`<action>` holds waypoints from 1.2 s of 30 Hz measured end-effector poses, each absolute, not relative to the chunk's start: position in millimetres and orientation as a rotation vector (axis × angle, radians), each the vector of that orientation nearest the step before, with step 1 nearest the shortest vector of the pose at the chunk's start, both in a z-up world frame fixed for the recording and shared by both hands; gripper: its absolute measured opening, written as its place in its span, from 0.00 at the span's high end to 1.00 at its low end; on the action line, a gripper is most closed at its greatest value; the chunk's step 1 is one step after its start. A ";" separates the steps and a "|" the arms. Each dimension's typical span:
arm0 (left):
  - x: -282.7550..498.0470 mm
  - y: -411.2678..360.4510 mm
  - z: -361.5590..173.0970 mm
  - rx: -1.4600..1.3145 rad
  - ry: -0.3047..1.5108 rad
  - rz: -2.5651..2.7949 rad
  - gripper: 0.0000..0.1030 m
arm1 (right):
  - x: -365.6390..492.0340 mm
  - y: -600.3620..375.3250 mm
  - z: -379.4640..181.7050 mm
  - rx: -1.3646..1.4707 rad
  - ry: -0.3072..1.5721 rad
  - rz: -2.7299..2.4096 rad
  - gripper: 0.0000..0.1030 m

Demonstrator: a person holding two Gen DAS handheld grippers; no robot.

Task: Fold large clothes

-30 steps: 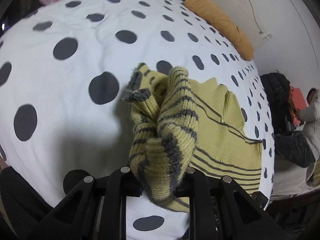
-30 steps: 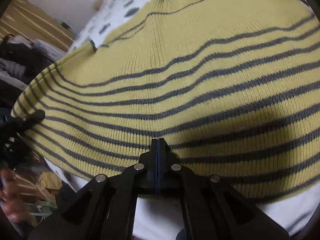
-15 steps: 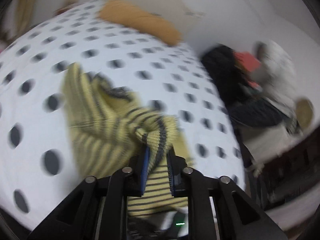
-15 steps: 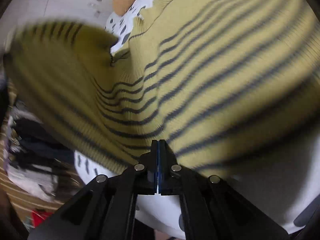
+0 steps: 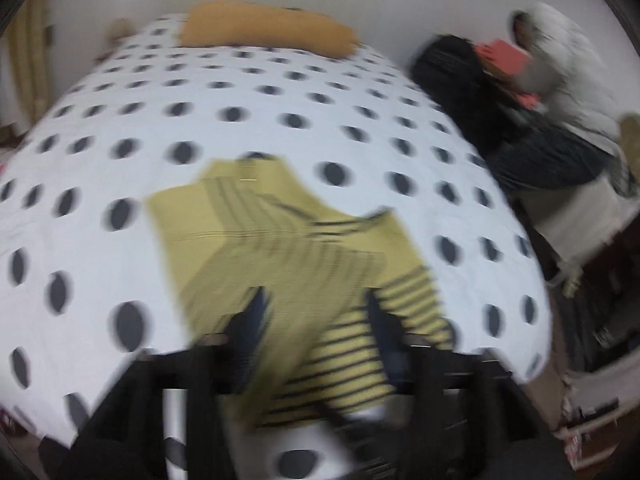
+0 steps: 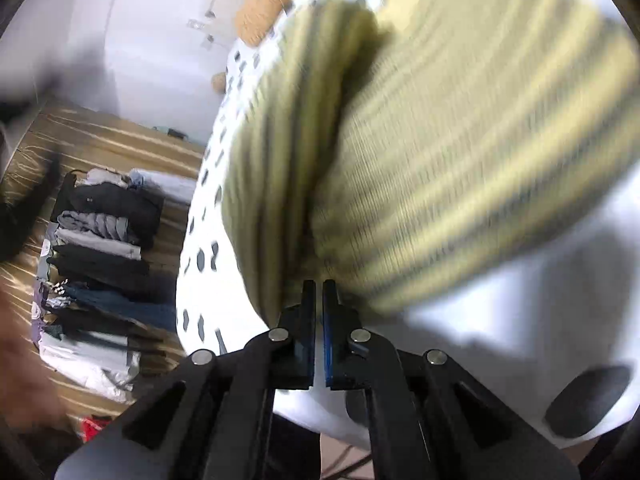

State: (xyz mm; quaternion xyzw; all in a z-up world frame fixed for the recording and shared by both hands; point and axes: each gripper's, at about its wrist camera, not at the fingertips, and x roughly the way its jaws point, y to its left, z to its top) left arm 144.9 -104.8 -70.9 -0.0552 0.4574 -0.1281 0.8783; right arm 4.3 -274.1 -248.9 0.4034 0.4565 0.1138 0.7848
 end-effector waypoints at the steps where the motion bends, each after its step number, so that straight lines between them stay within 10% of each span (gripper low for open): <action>1: 144.9 -84.8 -75.8 -0.119 0.949 -0.231 0.31 | 11.5 -276.8 -239.8 0.869 0.962 0.238 0.96; 3: 148.0 -48.6 -91.9 -0.125 0.987 -0.174 0.31 | 29.9 -288.5 -225.5 0.876 0.921 0.218 0.79; 5: 152.8 -22.0 -113.7 -0.166 1.041 -0.139 0.31 | 54.9 -295.1 -215.1 0.858 0.907 0.189 0.12; 13: 179.8 16.2 -167.3 -0.282 1.129 -0.127 0.31 | 134.2 -311.4 -212.6 0.761 0.977 0.141 0.12; 15: 186.4 22.8 -172.3 -0.309 1.138 -0.127 0.31 | 156.7 -315.4 -226.9 0.783 1.044 0.146 0.32; 16: 189.6 27.5 -176.3 -0.333 1.144 -0.128 0.30 | 160.5 -317.1 -229.0 0.798 1.038 0.177 0.73; 17: 191.6 32.2 -177.3 -0.353 1.150 -0.129 0.30 | 166.8 -315.5 -231.6 0.849 1.055 0.232 0.77; 26: 205.3 38.6 -189.7 -0.448 1.167 -0.151 0.29 | 82.7 -325.9 -141.5 0.873 0.776 0.275 0.79; 36: 231.0 -19.2 -202.3 -0.376 1.216 -0.255 0.29 | 3.8 -395.0 -234.2 0.971 0.876 -0.054 0.78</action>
